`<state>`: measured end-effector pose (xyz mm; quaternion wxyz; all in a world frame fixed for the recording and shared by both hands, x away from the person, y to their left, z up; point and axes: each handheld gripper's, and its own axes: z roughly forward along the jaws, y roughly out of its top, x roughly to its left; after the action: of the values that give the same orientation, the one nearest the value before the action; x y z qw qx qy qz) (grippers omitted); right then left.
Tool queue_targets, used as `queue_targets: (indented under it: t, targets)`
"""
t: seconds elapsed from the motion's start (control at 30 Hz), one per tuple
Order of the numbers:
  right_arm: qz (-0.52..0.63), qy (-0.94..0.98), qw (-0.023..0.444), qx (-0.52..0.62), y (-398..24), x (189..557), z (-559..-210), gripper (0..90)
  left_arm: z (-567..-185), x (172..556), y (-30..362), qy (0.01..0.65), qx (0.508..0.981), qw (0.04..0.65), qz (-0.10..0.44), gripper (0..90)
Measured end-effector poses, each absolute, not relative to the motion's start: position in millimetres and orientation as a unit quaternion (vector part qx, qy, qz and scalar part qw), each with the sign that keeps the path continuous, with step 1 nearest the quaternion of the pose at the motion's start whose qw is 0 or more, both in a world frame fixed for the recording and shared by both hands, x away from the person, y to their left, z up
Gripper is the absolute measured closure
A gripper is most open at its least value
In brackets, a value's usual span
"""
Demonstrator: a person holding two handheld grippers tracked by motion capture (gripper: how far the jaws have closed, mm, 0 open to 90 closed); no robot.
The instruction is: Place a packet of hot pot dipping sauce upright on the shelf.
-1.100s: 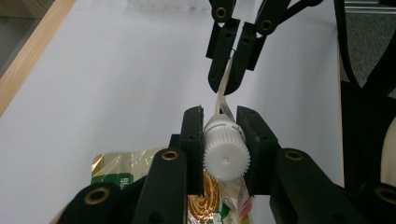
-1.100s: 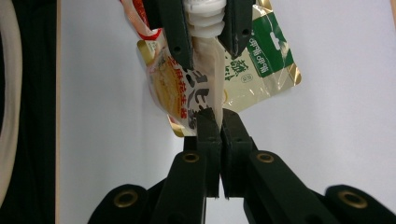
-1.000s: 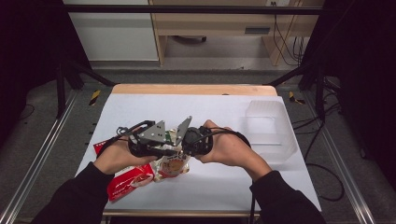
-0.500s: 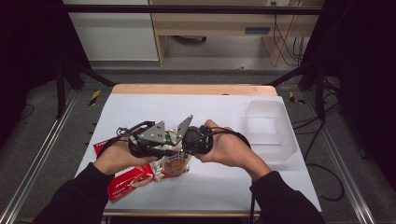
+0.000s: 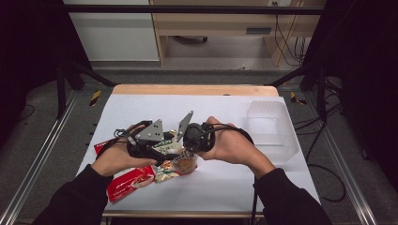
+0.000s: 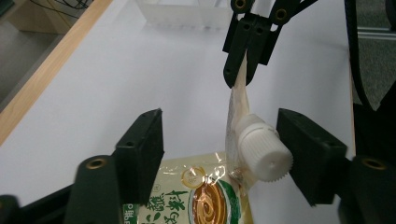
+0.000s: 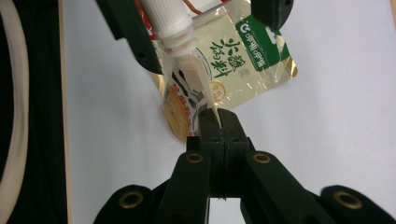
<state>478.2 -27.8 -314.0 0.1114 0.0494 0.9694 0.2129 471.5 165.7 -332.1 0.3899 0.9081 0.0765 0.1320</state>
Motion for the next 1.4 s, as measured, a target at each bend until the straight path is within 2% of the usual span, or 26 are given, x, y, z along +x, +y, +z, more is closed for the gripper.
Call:
queue_targets:
  t: [0.1, 0.3, 0.6, 0.93, 1.4]
  targets:
    - [0.212, 0.969, 0.116, 0.055, -30.5, 479.3, -310.3, 90.0, -332.0, 470.0, 168.4, 0.084, 0.904, 0.399, 0.13, 25.2]
    - [0.216, 0.966, 0.127, 0.067, -39.1, 482.4, -299.2, 90.0, -339.8, 464.6, 180.2, 0.107, 0.895, 0.408, 0.141, 20.5]
    - [0.216, 0.962, 0.136, 0.094, -57.1, 492.5, -293.6, 90.0, -369.1, 461.7, 211.8, 0.181, 0.877, 0.417, 0.157, 10.7]
    - [0.211, 0.962, 0.141, 0.1, -73.2, 500.9, -290.5, 90.0, -400.0, 462.2, 230.2, 0.22, 0.871, 0.41, 0.161, 8.3]
    - [0.225, 0.955, 0.152, 0.117, -100.4, 514.2, -271.9, 90.0, -429.4, 453.9, 259.9, 0.264, 0.859, 0.392, 0.196, 6.5]
